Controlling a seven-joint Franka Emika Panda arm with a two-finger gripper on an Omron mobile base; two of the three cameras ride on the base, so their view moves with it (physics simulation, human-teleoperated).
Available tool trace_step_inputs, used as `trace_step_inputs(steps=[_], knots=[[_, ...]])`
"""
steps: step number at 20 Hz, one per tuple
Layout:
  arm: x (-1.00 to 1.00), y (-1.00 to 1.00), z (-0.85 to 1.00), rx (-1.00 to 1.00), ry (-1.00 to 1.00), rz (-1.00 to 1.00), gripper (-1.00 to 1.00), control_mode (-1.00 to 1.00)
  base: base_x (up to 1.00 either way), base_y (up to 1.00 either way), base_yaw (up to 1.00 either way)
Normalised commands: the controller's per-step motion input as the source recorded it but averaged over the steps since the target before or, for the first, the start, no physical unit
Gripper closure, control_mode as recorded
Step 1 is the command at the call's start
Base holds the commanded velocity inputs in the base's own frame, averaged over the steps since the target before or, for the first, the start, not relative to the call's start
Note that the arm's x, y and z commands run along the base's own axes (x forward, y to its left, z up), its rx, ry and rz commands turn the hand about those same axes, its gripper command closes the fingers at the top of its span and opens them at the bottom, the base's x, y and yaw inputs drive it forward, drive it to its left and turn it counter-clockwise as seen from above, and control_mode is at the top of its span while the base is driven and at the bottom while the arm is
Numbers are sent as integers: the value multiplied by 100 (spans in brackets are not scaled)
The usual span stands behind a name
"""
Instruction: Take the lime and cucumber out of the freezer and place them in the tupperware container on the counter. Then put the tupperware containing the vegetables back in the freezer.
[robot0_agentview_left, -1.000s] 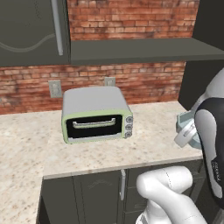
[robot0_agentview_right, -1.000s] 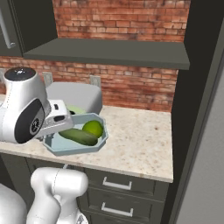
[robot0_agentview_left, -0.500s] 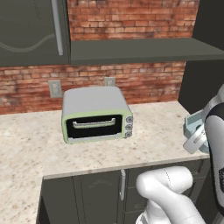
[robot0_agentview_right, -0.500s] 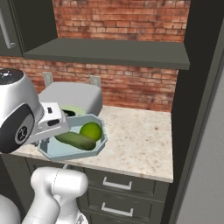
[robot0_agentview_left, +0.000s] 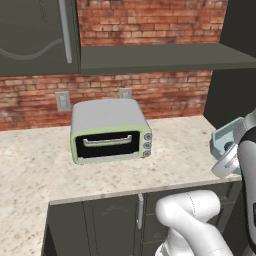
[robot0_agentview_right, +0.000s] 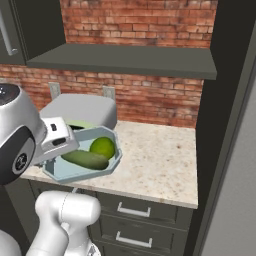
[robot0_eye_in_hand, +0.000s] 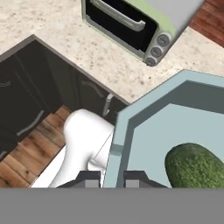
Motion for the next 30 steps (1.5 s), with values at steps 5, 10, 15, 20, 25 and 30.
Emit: trace_step_inputs(steps=[5, 10, 15, 20, 25, 30], knots=[[-11, -21, 19, -8, 0, 13, 100, -100, 0, 0, 0], [-12, -25, 23, -12, 0, 9, 100, -100, 0, 0, 0], [0, -19, 3, -24, 0, 14, 100, -100, 0, 0, 0], [4, -25, 0, -19, 0, 19, 100, -100, 0, 0, 0], [4, -23, 0, -8, -5, 23, 100, -100, 0, 0, 0], [13, -2, 0, -10, 0, 28, 100, -100, 0, 0, 0]])
